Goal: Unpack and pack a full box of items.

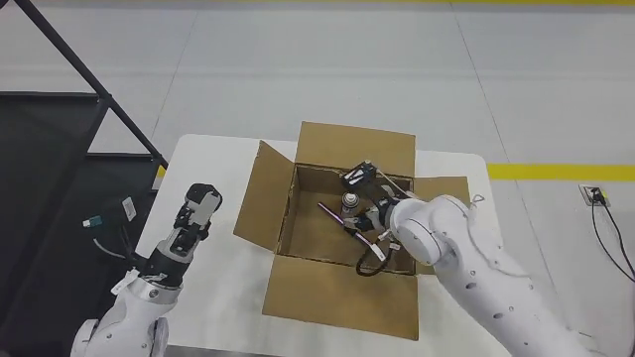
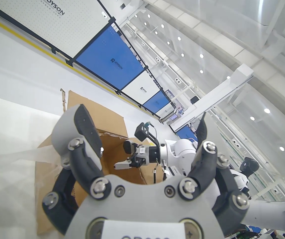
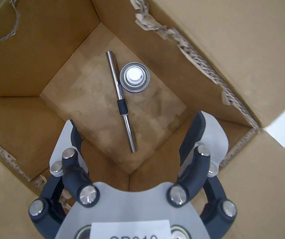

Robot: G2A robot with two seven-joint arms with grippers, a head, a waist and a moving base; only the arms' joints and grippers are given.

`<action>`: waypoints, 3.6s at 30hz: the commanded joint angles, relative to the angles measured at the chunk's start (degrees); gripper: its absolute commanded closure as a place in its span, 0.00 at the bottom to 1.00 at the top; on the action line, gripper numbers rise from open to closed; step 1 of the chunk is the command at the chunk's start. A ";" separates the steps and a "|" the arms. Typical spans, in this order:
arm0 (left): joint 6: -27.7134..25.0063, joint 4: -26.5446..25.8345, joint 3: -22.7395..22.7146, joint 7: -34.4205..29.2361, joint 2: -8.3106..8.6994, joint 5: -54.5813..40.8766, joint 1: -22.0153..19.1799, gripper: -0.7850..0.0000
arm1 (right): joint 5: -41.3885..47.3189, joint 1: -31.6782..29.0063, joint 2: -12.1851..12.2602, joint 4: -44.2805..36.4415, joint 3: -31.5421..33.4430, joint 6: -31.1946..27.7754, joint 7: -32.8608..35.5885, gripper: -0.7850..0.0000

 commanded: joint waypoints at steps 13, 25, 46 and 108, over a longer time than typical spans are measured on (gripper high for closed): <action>0.00 0.00 0.00 0.00 0.00 -0.01 0.00 0.00 | 9.05 7.08 -7.24 20.59 -7.77 3.45 -11.11 0.02; 0.00 0.00 0.00 0.00 0.00 -0.01 0.00 0.00 | 9.19 8.21 -9.98 26.35 -8.66 4.60 -14.94 0.73; 0.00 0.00 0.00 0.00 0.00 -0.01 0.00 0.00 | -7.82 -8.61 -2.43 -15.22 10.99 6.26 0.45 1.00; 0.00 0.00 0.00 0.00 0.00 -0.01 0.00 0.00 | -7.65 -39.23 2.08 -23.21 47.86 15.21 -0.26 1.00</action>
